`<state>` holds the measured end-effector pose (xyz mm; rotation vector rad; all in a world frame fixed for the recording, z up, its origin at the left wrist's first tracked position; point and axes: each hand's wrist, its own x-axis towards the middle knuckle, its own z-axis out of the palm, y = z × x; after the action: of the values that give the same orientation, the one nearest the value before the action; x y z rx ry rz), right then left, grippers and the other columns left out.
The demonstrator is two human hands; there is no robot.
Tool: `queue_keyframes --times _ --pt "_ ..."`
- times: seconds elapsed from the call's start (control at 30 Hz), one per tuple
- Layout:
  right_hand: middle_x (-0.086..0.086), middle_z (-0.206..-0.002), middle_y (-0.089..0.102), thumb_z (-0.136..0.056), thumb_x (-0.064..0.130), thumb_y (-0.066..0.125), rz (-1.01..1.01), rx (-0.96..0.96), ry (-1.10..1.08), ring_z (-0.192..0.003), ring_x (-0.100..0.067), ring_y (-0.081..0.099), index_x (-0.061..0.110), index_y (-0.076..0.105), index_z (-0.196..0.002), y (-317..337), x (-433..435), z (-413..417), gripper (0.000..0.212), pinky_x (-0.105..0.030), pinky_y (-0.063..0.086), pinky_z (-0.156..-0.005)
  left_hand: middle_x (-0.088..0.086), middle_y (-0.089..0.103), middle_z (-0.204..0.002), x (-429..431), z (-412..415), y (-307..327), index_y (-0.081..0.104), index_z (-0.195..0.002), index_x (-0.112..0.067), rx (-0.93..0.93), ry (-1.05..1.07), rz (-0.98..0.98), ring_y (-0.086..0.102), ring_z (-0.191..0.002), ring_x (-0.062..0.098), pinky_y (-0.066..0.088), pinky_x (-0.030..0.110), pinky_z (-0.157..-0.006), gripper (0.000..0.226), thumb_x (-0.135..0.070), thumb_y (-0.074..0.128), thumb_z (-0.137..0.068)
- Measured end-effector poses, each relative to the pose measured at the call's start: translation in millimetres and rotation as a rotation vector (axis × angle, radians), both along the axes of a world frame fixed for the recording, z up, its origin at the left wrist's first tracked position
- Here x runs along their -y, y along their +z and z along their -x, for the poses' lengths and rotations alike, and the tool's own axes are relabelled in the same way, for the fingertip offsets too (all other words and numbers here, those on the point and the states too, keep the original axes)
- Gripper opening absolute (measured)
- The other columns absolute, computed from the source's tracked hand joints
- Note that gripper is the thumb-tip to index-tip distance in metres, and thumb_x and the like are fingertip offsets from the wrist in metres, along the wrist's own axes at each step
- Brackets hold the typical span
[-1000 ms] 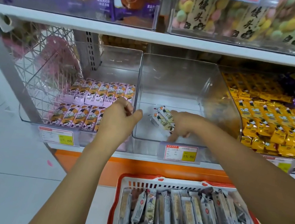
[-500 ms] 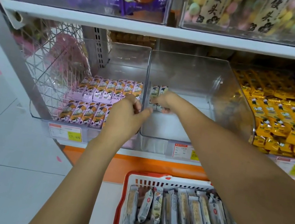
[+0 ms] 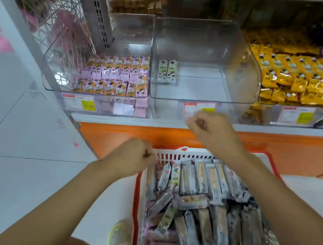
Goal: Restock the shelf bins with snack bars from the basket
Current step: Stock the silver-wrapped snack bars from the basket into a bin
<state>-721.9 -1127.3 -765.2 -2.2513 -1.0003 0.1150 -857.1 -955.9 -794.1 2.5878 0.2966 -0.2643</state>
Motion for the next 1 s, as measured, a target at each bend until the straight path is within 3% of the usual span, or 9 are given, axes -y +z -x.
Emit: queue_keyframes --times 0.13,0.23,0.33,0.43,0.57,0.77,0.83,0.9,1.0 --pt "0.001 -0.1 0.062 -0.098 0.03 0.053 0.389 -0.085 0.097 -0.09 -0.017 0.056 0.013 0.065 -0.103 -66 41 40 0.021 -0.035 0.044 -0.086 0.014 0.062 -0.105 8 21 -40 0.063 -0.103 -0.001 -0.452 -0.112 -0.116 0.055 -0.091 0.02 0.043 0.03 -0.078 0.042 -0.04 0.047 -0.096" --pt "-0.006 -0.148 0.038 -0.095 0.04 0.055 0.709 -0.262 0.087 -0.135 -0.021 0.037 0.017 0.042 -0.142 -121 64 59 0.054 -0.034 0.034 -0.107 0.008 0.055 -0.088 17 34 -59 0.056 -0.087 -0.006 -0.608 -0.183 -0.168 0.053 -0.082 0.02 0.04 0.027 -0.066 0.036 -0.039 0.045 -0.097" --pt "-0.003 -0.151 0.033 -0.095 0.037 0.056 0.791 -0.167 0.118 -0.138 -0.024 0.028 0.019 0.031 -0.148 -159 81 76 0.061 -0.035 0.034 -0.11 0.0 0.038 -0.065 28 41 -71 0.038 -0.064 -0.012 -0.648 -0.208 -0.18 0.038 -0.056 0.012 0.028 0.023 -0.049 0.04 -0.031 0.045 -0.098" --pt "-0.001 -0.148 0.033 -0.095 0.017 0.054 0.789 -0.096 0.084 -0.134 -0.025 0.027 0.022 0.031 -0.147 -171 81 87 0.056 -0.036 0.044 -0.1 0.001 0.037 -0.065 37 42 -79 0.037 -0.062 -0.012 -0.654 -0.187 -0.249 0.038 -0.057 0.012 0.028 0.023 -0.048 0.04 -0.027 0.046 -0.097" --pt "-0.006 -0.14 0.04 -0.084 -0.01 0.048 0.792 0.0 0.081 -0.132 -0.029 0.029 0.02 0.044 -0.138 -168 71 86 0.063 -0.036 0.042 -0.097 0.012 0.05 -0.117 52 35 -84 0.054 -0.113 -0.003 -0.391 -0.144 -0.385 0.05 -0.108 0.027 0.047 0.033 -0.083 0.024 -0.016 0.047 -0.094" --pt "-0.002 -0.15 0.028 -0.081 -0.012 0.046 0.658 -0.086 0.103 -0.132 -0.029 0.031 0.022 0.05 -0.133 -164 91 94 0.062 -0.039 0.041 -0.095 0.015 0.059 -0.124 61 25 -112 0.053 -0.127 -0.004 -0.336 -0.253 -0.062 0.055 -0.114 0.028 0.045 0.03 -0.091 0.034 -0.01 0.046 -0.095" --pt "0.003 -0.156 0.019 -0.087 -0.003 0.044 0.609 -0.175 0.115 -0.135 -0.03 0.03 0.023 0.055 -0.13 -171 98 100 0.051 -0.039 0.037 -0.103 0.017 0.063 -0.099 66 21 -125 0.062 -0.101 0.0 -0.39 -0.212 -0.067 0.061 -0.098 0.03 0.049 0.034 -0.083 0.018 -0.01 0.049 -0.093" --pt "0.006 -0.157 0.018 -0.096 0.015 0.044 0.532 -0.202 0.091 -0.133 -0.027 0.035 0.02 0.06 -0.122 -177 100 107 0.031 -0.036 0.033 -0.105 0.011 0.047 -0.059 74 16 -137 0.047 -0.06 -0.004 -0.446 -0.161 -0.082 0.051 -0.058 0.024 0.047 0.036 -0.062 0.038 -0.021 0.057 -0.092" --pt "0.005 -0.157 0.018 -0.097 0.024 0.051 0.431 -0.203 0.019 -0.128 -0.027 0.042 0.016 0.06 -0.118 -185 98 119 0.024 -0.036 0.037 -0.102 0.002 0.029 -0.051 89 14 -150 0.03 -0.052 -0.013 -0.597 -0.121 -0.111 0.027 -0.045 0.012 0.024 0.023 -0.044 0.051 -0.027 0.059 -0.092"
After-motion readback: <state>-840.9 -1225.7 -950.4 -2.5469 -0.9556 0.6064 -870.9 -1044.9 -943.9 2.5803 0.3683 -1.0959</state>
